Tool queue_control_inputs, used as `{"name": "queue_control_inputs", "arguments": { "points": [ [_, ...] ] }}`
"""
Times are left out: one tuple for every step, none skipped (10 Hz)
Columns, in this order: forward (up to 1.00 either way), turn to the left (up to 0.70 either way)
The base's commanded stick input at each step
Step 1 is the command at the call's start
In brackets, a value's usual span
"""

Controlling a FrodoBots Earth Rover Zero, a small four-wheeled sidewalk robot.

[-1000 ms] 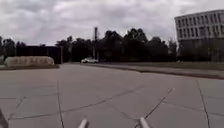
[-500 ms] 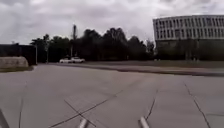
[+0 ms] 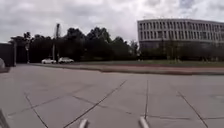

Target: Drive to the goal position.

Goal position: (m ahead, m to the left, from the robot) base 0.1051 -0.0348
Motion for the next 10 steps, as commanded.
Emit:
{"name": "queue_control_inputs", "arguments": {
  "points": [
    [0.70,-0.35],
    [0.70,-0.35],
    [0.70,-0.35],
    [0.70,-0.35],
    [0.70,-0.35],
    [0.70,-0.35],
    [0.70,-0.35],
    [0.70,-0.35],
    [0.70,-0.35],
    [0.70,-0.35]
  ]
}}
